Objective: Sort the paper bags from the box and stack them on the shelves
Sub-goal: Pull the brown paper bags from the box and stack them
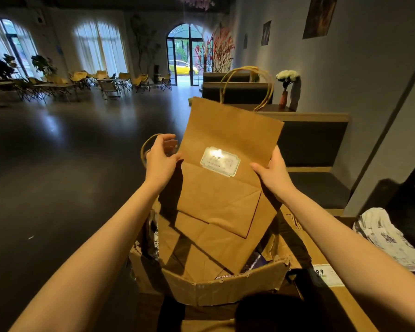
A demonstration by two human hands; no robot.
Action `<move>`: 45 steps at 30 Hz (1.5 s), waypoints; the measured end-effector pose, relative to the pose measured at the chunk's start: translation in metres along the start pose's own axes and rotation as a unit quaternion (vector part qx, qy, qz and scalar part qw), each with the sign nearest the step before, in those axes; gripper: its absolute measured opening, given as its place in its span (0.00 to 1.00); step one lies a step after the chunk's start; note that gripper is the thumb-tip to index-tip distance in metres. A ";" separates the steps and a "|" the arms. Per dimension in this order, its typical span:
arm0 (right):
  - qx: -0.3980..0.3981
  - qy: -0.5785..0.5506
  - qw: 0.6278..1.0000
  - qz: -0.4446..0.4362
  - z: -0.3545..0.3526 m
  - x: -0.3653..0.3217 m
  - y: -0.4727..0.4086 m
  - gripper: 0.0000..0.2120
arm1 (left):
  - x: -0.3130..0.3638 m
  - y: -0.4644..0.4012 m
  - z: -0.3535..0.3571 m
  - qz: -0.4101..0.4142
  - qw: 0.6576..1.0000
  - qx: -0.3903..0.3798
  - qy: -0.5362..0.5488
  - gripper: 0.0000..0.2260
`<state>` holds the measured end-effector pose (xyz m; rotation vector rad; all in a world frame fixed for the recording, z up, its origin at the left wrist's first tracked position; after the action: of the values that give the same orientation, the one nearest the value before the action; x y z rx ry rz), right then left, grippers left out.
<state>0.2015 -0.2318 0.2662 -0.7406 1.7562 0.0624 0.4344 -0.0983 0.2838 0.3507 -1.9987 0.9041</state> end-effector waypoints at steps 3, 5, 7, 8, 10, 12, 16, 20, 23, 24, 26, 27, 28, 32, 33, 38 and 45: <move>0.058 -0.017 0.998 -0.004 -0.013 -0.005 -0.003 0.27 | -0.001 0.002 -0.005 -0.004 0.999 0.031 -0.008 0.14; 0.076 -0.025 0.997 -0.007 -0.020 -0.010 -0.004 0.26 | -0.011 0.006 -0.008 -0.056 0.996 0.068 0.012 0.15; 0.096 -0.032 0.995 -0.008 -0.024 -0.012 -0.004 0.26 | -0.025 0.012 -0.008 -0.131 0.987 0.091 -0.001 0.20; 0.107 -0.037 0.994 -0.006 -0.026 -0.011 -0.003 0.25 | -0.032 0.016 -0.006 -0.171 0.982 0.082 0.000 0.24; 0.129 -0.052 0.990 0.004 -0.027 -0.007 -0.002 0.25 | -0.049 0.022 0.006 -0.258 0.965 0.017 0.050 0.31; 0.144 -0.073 0.987 0.017 -0.026 -0.004 0.000 0.26 | -0.061 0.033 0.025 -0.349 0.921 -0.069 0.158 0.31; 0.155 -0.108 0.982 0.026 -0.024 -0.002 0.002 0.26 | -0.060 0.060 0.053 -0.450 0.810 -0.184 0.327 0.24; 0.160 -0.112 0.980 0.030 -0.024 -0.001 0.003 0.26 | -0.049 0.064 0.061 -0.432 0.784 -0.167 0.413 0.09; 0.168 -0.122 0.978 0.036 -0.026 0.004 0.005 0.24 | -0.040 0.050 0.058 -0.355 0.832 -0.115 0.411 0.11; 0.165 -0.129 0.977 0.042 -0.026 0.006 0.005 0.23 | -0.037 0.045 0.057 -0.327 0.846 -0.102 0.407 0.13; 0.151 -0.156 0.974 0.062 -0.024 0.011 0.004 0.20 | -0.033 0.037 0.050 -0.284 0.874 -0.073 0.388 0.14; 0.148 -0.181 0.970 0.074 -0.023 0.014 0.004 0.17 | -0.033 0.032 0.045 -0.266 0.887 -0.056 0.372 0.13; 0.152 -0.213 0.961 0.087 -0.024 0.016 0.004 0.14 | -0.034 0.027 0.039 -0.251 0.900 -0.040 0.355 0.12; 0.154 -0.289 0.937 0.125 -0.033 0.024 0.005 0.12 | -0.041 0.012 0.015 -0.216 0.937 -0.032 0.274 0.11; 0.136 -0.286 0.940 0.128 -0.032 0.024 0.004 0.12 | -0.041 0.010 0.012 -0.214 0.939 -0.041 0.267 0.11; 0.053 -0.264 0.955 0.121 -0.012 0.014 0.001 0.11 | -0.034 0.005 0.012 -0.207 0.936 -0.075 0.274 0.12; 0.137 -0.198 0.969 0.056 0.013 0.011 0.003 0.16 | -0.021 0.016 0.027 -0.184 0.951 -0.093 0.232 0.15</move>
<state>0.2091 -0.2290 0.2514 -0.3944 1.3861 0.0386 0.4209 -0.1091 0.2503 0.3513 -1.5013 0.4976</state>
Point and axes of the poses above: each hand's wrist, its own y-axis away from the middle knuckle, its own z-axis out of the palm, x = y × z, the point moved 5 cm from there along -y, towards the middle knuckle, and after that the axes turned 6 degrees about -x, right-handed, at the moved point
